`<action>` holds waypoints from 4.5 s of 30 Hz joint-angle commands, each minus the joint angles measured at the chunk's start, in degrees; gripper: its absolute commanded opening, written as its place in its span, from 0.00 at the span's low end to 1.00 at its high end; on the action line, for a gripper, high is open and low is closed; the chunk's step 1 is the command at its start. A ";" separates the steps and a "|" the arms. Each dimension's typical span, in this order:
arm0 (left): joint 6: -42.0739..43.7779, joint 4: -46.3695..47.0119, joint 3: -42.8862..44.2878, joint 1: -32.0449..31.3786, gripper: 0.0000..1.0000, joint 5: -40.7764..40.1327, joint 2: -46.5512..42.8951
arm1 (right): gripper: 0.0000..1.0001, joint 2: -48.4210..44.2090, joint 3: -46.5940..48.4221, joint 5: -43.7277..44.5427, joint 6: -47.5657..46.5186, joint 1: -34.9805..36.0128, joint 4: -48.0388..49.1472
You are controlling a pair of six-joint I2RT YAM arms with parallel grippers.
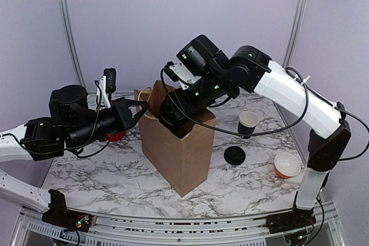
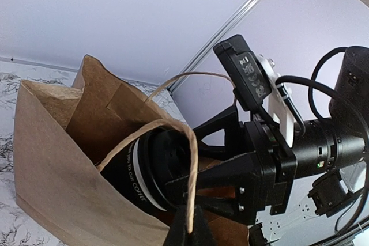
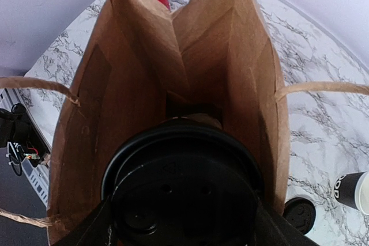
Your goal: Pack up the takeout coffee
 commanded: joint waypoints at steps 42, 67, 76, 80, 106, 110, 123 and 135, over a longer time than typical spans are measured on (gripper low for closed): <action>2.58 6.06 -5.11 -0.36 0.00 -1.19 -4.56 | 0.57 5.43 -12.38 -6.41 -4.08 -1.44 -4.82; 2.70 4.90 -5.43 -0.33 0.00 -2.16 -4.76 | 0.57 5.35 -22.07 -7.49 -3.86 -1.47 -0.70; 0.77 -0.53 -11.13 -0.33 0.00 -5.82 -9.56 | 0.56 3.76 -22.01 -9.79 -2.77 -2.94 -0.97; -0.55 -1.07 -12.45 -0.33 0.00 -5.37 -10.44 | 0.56 3.71 -20.49 -9.60 -2.83 -3.44 -2.02; 0.51 -0.54 -10.36 -0.37 0.00 -5.20 -9.96 | 0.55 5.28 -21.21 -6.63 -1.91 -1.24 -3.45; 0.84 -0.19 -9.89 -0.33 0.00 -4.71 -9.55 | 0.55 5.66 -22.07 -7.11 -2.00 -1.24 -1.81; 3.03 4.82 -6.02 -0.93 0.00 -0.79 -5.00 | 0.55 7.47 -22.07 -6.55 -2.71 -1.24 -0.77; 4.15 6.23 -3.88 -2.50 0.00 -0.33 -2.64 | 0.55 9.20 -22.07 -6.50 -3.20 -0.05 -0.36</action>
